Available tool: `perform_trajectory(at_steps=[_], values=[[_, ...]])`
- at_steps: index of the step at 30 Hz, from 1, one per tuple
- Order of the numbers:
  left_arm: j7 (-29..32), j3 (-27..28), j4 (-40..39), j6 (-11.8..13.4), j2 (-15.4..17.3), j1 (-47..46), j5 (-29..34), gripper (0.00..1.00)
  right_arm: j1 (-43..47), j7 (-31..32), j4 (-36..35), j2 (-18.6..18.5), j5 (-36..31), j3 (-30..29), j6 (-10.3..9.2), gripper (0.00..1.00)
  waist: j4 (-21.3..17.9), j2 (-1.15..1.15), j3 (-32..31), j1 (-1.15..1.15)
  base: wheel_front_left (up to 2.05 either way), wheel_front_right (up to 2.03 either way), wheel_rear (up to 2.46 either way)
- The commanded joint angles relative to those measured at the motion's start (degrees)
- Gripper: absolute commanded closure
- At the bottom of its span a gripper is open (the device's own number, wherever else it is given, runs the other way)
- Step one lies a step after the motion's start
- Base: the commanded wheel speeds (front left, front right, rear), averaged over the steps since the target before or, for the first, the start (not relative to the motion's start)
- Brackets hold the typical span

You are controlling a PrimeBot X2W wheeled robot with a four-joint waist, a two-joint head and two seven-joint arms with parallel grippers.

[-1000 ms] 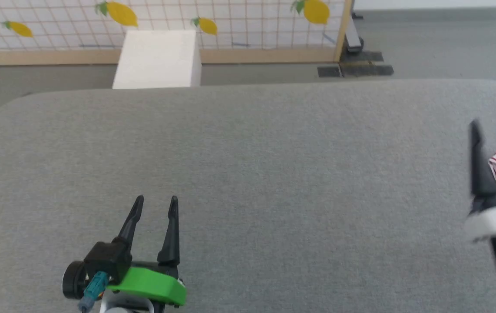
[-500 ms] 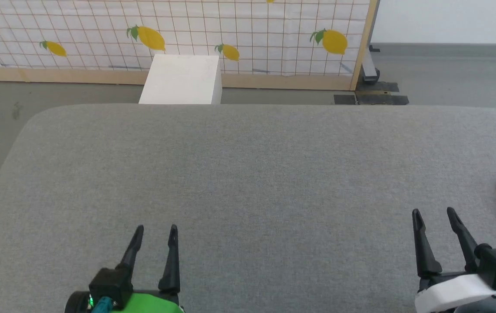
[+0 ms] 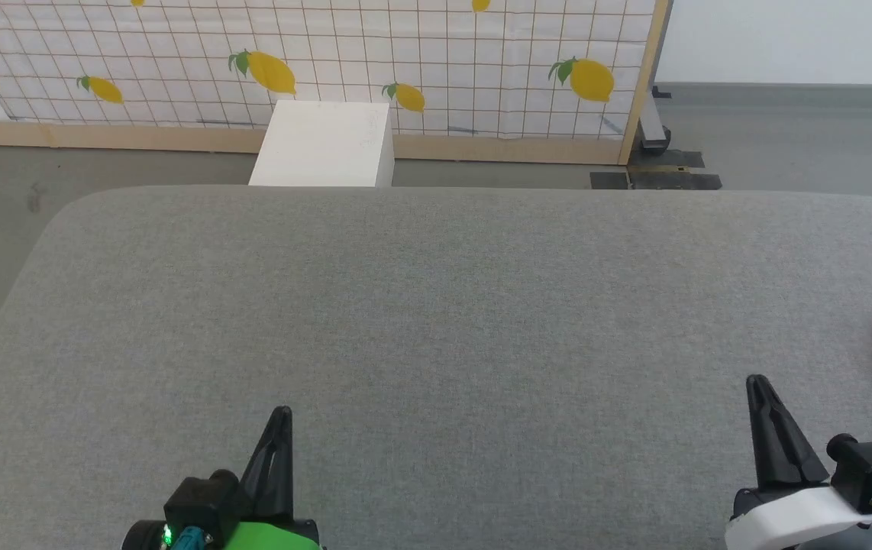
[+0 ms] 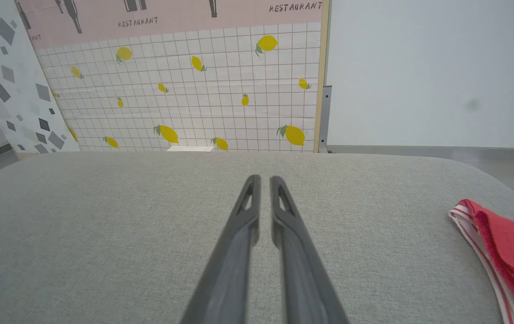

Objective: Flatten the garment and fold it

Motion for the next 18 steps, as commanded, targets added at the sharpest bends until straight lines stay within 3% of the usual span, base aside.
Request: perform_trajectory(at_steps=[1, 18], values=[[0.28, 0.11, -0.08, 0.04, 0.0, -0.13, 0.18, 1.0, -0.09, 0.22, -0.12, 0.04, -0.18, 0.09, 0.0, 1.0, 0.0, 0.0, 0.02, 0.0, 0.0, 0.0, 0.0], [2.24, 0.94, -0.67, 0.33, 0.01, -1.01, 1.43, 1.0, -0.71, 1.89, -0.96, 0.26, -1.09, 0.63, -0.01, 1.0, 0.0, 0.0, 0.21, 0.0, 0.0, 0.0, 0.0]])
